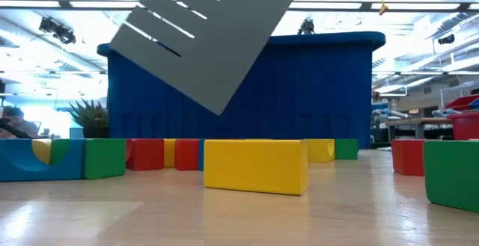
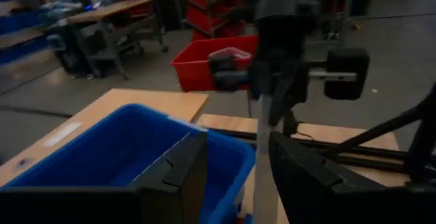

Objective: Sort blocks
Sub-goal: Assemble the blue bin using gray bin divider

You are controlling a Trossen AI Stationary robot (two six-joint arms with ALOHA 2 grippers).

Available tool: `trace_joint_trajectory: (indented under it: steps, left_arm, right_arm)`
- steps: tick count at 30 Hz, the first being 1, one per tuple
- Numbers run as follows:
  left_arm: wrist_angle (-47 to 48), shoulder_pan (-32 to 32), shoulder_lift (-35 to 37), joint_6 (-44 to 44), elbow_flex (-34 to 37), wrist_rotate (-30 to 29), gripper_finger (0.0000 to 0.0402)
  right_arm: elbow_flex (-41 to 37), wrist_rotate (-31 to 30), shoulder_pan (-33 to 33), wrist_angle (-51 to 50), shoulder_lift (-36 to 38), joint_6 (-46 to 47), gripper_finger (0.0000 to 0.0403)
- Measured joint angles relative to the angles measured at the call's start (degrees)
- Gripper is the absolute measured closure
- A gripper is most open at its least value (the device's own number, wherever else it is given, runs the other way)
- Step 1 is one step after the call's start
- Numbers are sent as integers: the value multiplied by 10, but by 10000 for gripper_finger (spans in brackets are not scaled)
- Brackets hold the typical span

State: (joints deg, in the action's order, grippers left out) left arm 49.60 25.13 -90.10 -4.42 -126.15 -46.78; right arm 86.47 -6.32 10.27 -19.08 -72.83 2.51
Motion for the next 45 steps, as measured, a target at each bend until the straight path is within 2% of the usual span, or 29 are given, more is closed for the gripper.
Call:
trace_joint_trajectory:
  steps: [3,7,11,13,24,29,33,39,45]
  left_arm:
    - [-25,-15,-8,9,0,48,240]
    - [-4,-35,-23,5,0,57,240]
    - [22,-53,-32,-36,0,116,240]
    - [28,-58,-34,-49,0,144,240]
    - [109,-73,-56,-80,0,150,240]
    - [112,-83,-73,-77,0,197,243]
    - [116,-83,-83,-49,0,184,274]
    - [106,-83,-85,-15,0,179,380]
    - [97,-83,-85,-3,0,172,389]
  right_arm:
    - [45,33,-10,-28,-34,9,403]
    - [96,64,-17,-71,-77,9,403]
    - [134,65,-23,-127,-108,4,403]
    - [140,65,-25,-133,-116,-2,403]
    - [140,59,-25,-145,-123,-23,403]
    - [140,60,-25,-144,-123,-27,403]
    - [140,60,-26,-144,-123,-27,403]
    - [140,63,-25,-150,-123,-22,399]
    - [139,60,-26,-151,-107,-17,367]
